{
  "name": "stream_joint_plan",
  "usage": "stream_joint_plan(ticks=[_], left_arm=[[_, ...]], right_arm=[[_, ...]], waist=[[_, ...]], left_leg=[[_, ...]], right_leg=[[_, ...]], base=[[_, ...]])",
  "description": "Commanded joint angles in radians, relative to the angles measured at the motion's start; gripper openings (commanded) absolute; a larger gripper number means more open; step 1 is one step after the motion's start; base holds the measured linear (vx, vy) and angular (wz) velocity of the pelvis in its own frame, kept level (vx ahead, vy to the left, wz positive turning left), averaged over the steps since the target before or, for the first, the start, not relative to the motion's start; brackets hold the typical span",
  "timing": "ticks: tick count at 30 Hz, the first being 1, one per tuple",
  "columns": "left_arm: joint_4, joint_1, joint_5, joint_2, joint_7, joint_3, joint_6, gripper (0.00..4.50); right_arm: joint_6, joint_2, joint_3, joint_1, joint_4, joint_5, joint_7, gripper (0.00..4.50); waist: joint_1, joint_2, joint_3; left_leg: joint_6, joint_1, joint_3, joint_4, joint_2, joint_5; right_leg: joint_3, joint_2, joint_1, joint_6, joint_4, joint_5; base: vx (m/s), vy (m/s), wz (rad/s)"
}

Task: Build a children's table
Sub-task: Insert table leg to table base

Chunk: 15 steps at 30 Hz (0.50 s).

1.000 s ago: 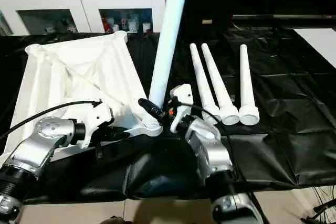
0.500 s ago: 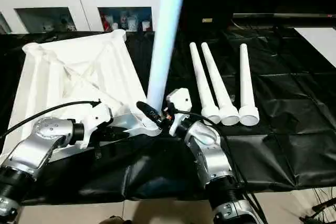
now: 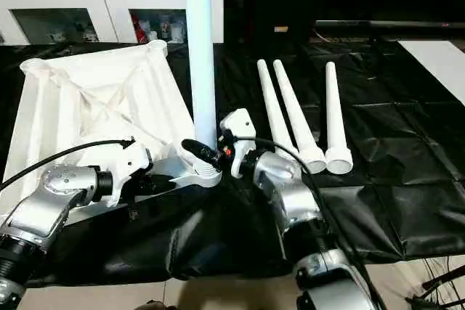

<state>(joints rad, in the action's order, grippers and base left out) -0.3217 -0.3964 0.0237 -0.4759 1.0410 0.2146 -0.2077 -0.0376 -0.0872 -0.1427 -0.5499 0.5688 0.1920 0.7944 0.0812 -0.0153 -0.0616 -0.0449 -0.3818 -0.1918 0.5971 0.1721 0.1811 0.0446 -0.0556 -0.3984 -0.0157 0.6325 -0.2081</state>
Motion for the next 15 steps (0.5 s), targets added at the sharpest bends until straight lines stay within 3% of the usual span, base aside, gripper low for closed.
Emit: stream_joint_plan(ticks=[1, 2, 12, 15], left_arm=[[0.014, -0.013, 0.008, 0.005, 0.002, 0.01, 0.01, 0.0], [0.008, -0.016, 0.003, 0.004, 0.002, 0.014, 0.013, 0.0], [-0.051, -0.052, -0.043, 0.023, 0.006, 0.069, -0.013, 0.0], [-0.06, -0.065, -0.047, 0.016, 0.02, 0.08, -0.023, 0.0]], right_arm=[[-0.066, -0.005, -0.033, 0.028, 0.087, -0.033, 0.012, 1.85], [-0.063, -0.006, -0.032, 0.027, 0.09, -0.034, 0.013, 1.85], [-0.078, -0.012, 0.0, 0.048, 0.058, -0.004, 0.009, 1.85], [-0.083, -0.011, 0.017, 0.049, 0.057, 0.011, 0.009, 1.85]], waist=[[0.002, 0.0, 0.055], [0.003, -0.009, 0.061], [0.005, -0.011, 0.062], [0.004, -0.023, 0.056]], left_leg=[[0.011, 0.019, 0.034, -0.085, 0.066, 0.247], [0.007, 0.021, 0.035, -0.083, 0.066, 0.249], [-0.018, 0.028, 0.035, -0.086, 0.066, 0.296], [-0.042, 0.038, 0.04, -0.092, 0.067, 0.384]], right_leg=[[-0.057, -0.098, 0.03, -0.19, -0.093, -0.273], [-0.057, -0.099, 0.032, -0.192, -0.091, -0.267], [-0.057, -0.095, 0.031, -0.196, -0.094, -0.25], [-0.057, -0.098, 0.027, -0.19, -0.103, -0.338]], base=[[0.0, 0.0, 0.0], [0.0, 0.0, 0.0], [0.0, 0.0, 0.0], [0.0, 0.0, 0.0]])
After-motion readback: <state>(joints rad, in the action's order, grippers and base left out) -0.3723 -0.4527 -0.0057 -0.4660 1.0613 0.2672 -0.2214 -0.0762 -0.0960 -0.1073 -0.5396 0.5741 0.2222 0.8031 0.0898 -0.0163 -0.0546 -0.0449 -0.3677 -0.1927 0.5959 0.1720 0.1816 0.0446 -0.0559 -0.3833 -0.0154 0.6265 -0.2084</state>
